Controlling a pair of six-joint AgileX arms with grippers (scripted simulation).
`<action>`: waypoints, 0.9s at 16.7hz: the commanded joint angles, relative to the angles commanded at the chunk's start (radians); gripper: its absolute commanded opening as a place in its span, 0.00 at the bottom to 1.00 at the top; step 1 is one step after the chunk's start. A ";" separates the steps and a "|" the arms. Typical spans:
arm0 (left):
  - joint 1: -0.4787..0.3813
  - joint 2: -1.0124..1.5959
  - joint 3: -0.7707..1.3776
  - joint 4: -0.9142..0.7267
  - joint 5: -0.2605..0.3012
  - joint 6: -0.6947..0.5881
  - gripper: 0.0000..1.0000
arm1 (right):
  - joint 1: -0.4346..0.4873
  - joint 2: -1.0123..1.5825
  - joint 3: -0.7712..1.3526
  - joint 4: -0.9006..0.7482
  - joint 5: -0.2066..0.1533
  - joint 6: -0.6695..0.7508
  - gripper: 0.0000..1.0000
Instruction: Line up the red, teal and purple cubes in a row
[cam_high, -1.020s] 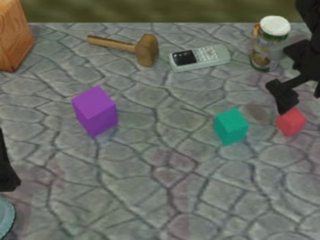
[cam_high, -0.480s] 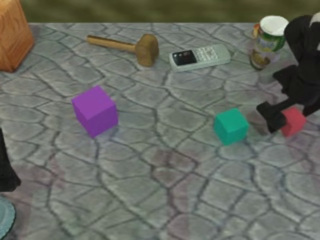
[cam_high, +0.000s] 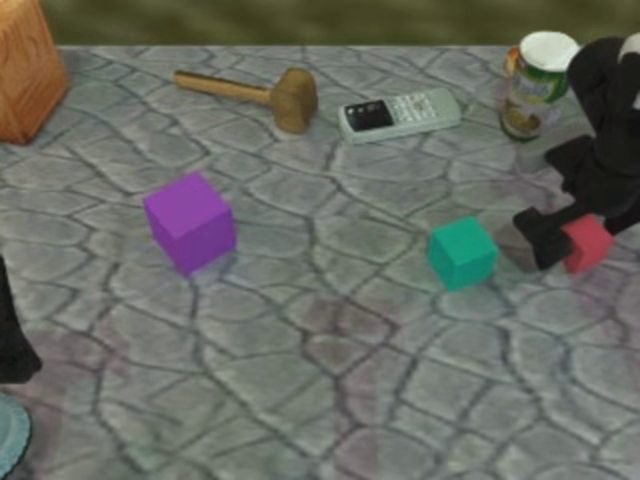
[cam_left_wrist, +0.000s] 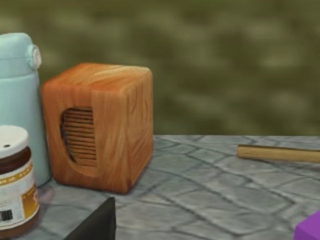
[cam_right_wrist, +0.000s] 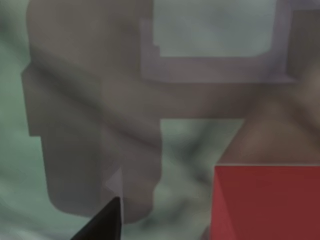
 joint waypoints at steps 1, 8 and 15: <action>0.000 0.000 0.000 0.000 0.000 0.000 1.00 | 0.000 0.000 0.000 0.000 0.000 0.000 0.77; 0.000 0.000 0.000 0.000 0.000 0.000 1.00 | 0.000 0.000 0.000 0.000 0.000 0.000 0.25; 0.000 0.000 0.000 0.000 0.000 0.000 1.00 | 0.000 0.000 0.000 0.000 0.000 0.000 0.00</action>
